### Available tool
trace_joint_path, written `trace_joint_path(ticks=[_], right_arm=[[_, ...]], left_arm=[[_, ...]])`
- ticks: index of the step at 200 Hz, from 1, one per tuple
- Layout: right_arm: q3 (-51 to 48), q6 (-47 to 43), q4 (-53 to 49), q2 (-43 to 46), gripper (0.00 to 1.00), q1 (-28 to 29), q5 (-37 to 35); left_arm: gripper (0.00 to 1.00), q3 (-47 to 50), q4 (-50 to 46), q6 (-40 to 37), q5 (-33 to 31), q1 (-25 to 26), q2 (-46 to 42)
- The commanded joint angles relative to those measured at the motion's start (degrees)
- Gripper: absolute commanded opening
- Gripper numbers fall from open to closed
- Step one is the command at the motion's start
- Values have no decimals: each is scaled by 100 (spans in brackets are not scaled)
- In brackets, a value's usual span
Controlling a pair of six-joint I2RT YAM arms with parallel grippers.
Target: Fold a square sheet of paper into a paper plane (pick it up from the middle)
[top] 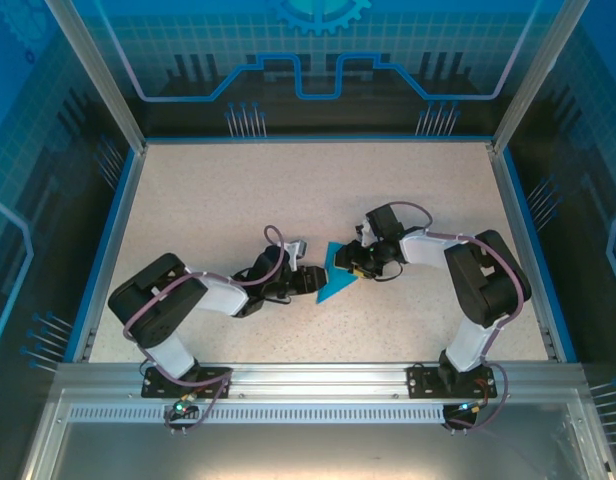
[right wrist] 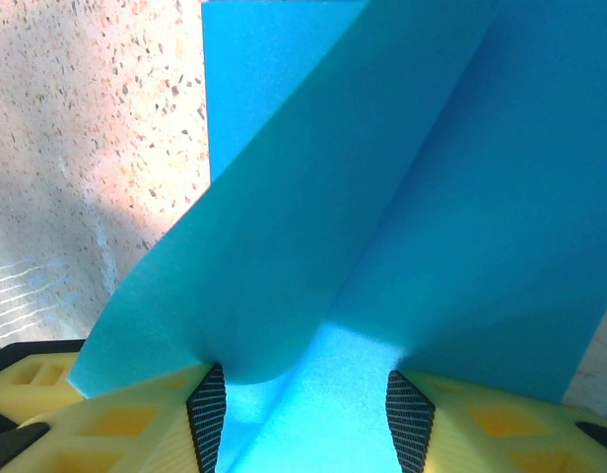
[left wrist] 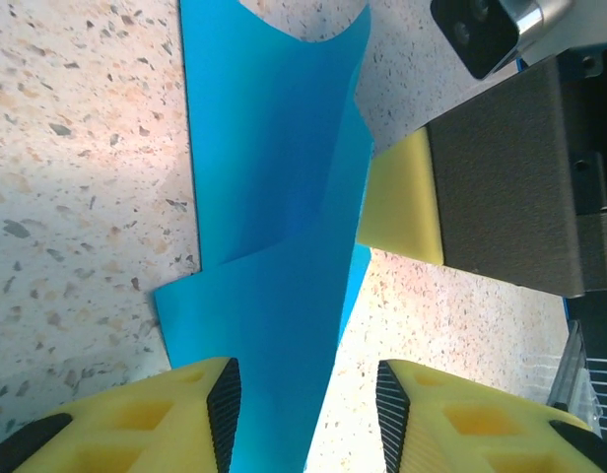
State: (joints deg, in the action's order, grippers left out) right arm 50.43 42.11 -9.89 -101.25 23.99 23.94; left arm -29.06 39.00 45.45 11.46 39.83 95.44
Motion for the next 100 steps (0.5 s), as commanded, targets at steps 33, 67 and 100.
trace_joint_path(ticks=[33, 67, 100], right_arm=[[-225, -128, -601, -625, 53, 150, -988], [-227, -121, -615, -639, 53, 151, -996], [-226, -116, -619, -649, 53, 156, -989]], left_arm=[[50, -152, -82, 252, 250, -46, 218], [52, -386, 77, 316, 482, -32, 560], [44, -591, -2, 268, 592, -20, 750]])
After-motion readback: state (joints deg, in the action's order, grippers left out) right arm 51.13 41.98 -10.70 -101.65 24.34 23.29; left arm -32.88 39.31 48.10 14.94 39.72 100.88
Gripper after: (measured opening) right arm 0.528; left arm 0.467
